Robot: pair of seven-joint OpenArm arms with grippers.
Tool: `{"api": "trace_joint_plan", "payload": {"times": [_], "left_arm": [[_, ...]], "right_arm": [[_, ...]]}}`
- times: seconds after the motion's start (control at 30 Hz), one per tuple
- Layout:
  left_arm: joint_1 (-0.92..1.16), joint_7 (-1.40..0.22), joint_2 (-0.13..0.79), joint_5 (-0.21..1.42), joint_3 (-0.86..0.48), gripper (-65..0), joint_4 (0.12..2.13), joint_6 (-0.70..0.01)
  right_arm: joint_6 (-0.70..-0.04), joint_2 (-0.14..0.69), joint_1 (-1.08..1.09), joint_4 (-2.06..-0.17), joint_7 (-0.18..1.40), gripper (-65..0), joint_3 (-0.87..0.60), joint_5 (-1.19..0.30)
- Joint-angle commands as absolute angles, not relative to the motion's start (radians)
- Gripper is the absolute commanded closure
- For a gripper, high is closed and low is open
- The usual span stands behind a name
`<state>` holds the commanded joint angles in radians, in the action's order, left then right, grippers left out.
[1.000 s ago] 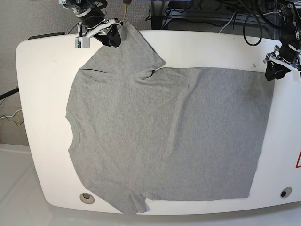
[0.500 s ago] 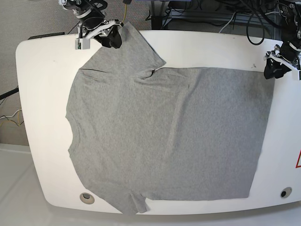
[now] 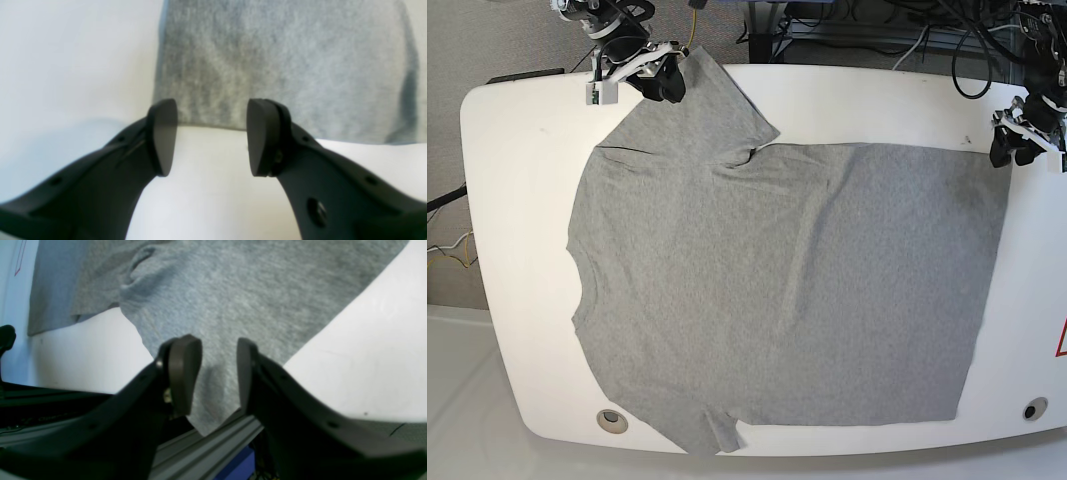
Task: Fold the T-shirt properly
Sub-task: 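Open both grippers to release the grey shirt's shoulder edge, then shift the open left gripper along the shirt's shoulder corner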
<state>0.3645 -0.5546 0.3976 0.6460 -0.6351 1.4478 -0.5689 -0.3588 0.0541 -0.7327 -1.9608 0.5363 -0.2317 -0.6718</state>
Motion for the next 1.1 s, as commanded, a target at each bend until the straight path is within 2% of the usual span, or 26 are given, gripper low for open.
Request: {"api": "trace_joint_plan", "payload": {"times": [0.4,0.87,1.1], "left_arm": [[0.347,-0.569,0.389,0.655,-0.639,-29.8,1.429,-0.564],[0.358,-0.582,0.365,0.695,-0.652,-30.6,1.431,-0.634],[0.352,-0.580,0.355,0.690,-0.655,-30.7,1.413,-0.639]], "right_arm": [[-0.360,0.055,-0.730,-1.959,0.538,-20.5,-0.237,-0.674],[-0.361,0.053,-0.728,-1.954,0.540,-21.4,-0.233,-0.691],[-0.361,0.052,-0.726,-1.953,0.541,-21.2,-0.231,-0.694]]}}
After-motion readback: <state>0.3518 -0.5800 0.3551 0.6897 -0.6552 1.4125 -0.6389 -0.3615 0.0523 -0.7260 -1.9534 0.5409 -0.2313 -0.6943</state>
